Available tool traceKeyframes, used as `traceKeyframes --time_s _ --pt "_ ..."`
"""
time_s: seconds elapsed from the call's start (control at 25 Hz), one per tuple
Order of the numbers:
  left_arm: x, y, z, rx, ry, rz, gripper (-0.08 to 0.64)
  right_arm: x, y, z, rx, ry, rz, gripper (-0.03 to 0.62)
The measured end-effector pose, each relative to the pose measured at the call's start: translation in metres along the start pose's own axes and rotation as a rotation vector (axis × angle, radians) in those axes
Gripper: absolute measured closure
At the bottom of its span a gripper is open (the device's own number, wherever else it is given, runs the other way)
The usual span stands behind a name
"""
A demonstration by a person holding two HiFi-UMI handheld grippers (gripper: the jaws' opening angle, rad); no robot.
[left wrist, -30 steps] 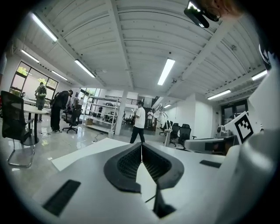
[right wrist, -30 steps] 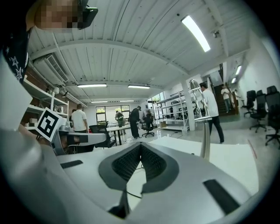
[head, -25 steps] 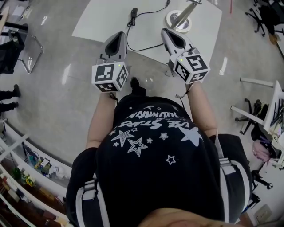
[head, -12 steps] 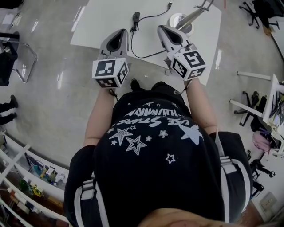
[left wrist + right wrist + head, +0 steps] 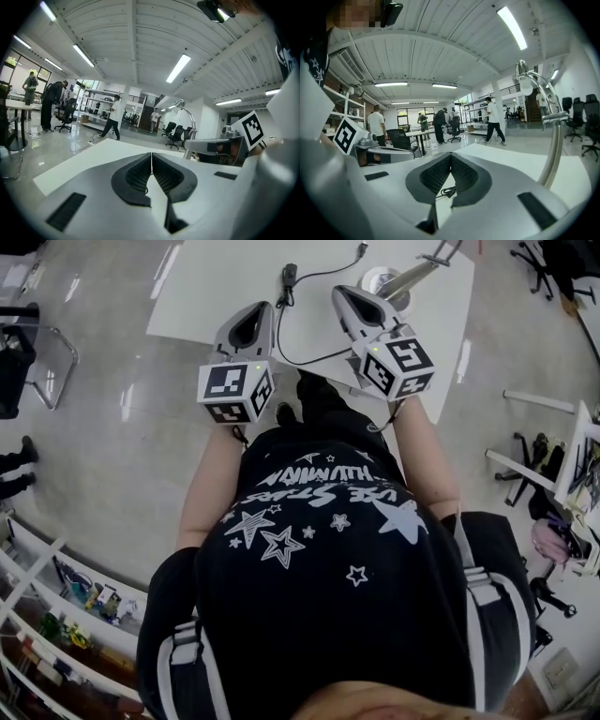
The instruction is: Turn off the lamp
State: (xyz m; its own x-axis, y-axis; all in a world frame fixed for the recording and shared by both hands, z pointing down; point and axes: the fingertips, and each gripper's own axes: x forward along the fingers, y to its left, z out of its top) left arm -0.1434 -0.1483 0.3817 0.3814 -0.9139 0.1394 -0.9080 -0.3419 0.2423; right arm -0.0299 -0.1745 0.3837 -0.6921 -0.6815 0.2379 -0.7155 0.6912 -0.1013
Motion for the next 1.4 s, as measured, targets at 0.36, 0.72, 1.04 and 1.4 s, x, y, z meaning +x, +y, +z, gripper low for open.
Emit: traceKeyframes --time_s 0.36,0.72,1.04,1.4 --pt "0.036 0.008 -0.024 -0.021 0.089 0.013 0.548 0.042 -0.018 -0.008 0.018 0.033 0.054 0.587" --pt "0.075 0.017 -0.059 -0.003 0.193 0.057 0.536 0.067 -0.039 -0.018 0.039 0.07 0.079 0.587" --pt "0.106 0.022 -0.087 0.074 0.275 0.087 0.417 0.079 -0.055 -0.03 0.059 0.103 0.095 0.586" --pt "0.126 0.037 -0.114 0.108 0.375 0.132 0.414 0.096 -0.06 -0.042 0.062 0.149 0.136 0.587"
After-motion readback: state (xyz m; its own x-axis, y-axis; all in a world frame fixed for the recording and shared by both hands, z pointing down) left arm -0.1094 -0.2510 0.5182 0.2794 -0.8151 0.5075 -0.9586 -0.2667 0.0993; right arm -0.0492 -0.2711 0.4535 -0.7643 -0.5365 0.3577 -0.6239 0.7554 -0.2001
